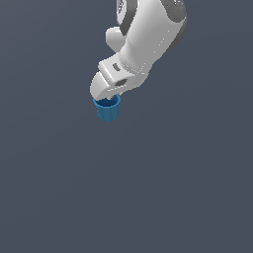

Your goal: Pick up the object and move it to a goal position.

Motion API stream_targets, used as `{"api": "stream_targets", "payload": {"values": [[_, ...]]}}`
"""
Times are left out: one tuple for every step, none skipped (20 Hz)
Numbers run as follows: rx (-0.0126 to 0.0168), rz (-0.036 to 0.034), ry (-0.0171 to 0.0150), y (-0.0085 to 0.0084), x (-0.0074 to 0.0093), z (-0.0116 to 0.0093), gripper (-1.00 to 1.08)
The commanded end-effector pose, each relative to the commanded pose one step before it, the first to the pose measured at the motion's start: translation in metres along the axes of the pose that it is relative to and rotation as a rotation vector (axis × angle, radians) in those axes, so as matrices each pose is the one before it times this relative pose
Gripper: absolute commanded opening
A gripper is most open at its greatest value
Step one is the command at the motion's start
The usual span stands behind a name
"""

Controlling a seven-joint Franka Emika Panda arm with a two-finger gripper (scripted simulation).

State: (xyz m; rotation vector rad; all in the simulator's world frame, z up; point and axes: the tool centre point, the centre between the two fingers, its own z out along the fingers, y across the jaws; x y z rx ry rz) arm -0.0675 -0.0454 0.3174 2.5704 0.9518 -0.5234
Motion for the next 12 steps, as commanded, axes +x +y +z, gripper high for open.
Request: {"api": "stream_targets", "payload": {"values": [[-0.00075,0.00038,0.00101,0.00115,-0.01348,-0.01264,-1.00],[0.00000,0.00000,0.00000,0.00036,-0.00404,-0.00374,-1.00],[0.00000,0.00000,0.00000,0.00033,-0.00354,-0.00329,-1.00],[0.00000,0.00000,0.00000,0.00031,-0.00302,-0.00283,-1.00],[-0.00022,0.00013,-0.00042,0.00024,-0.00238,-0.00239,-1.00],[0.00000,0.00000,0.00000,0.00030,-0.00195,-0.00190,-1.00],[0.00000,0.00000,0.00000,0.00031,-0.00140,-0.00142,-1.00],[0.00000,0.00000,0.00000,0.00032,-0.00085,-0.00094,-1.00],[-0.00044,0.00000,-0.00021,0.00015,-0.00021,-0.00062,-1.00],[0.00000,0.00000,0.00000,0.00034,0.00027,0.00004,-1.00],[-0.00043,-0.00001,-0.00023,0.00007,0.00065,0.00019,-1.00],[0.00000,0.00000,0.00000,0.00007,0.00022,0.00015,-1.00]]}}
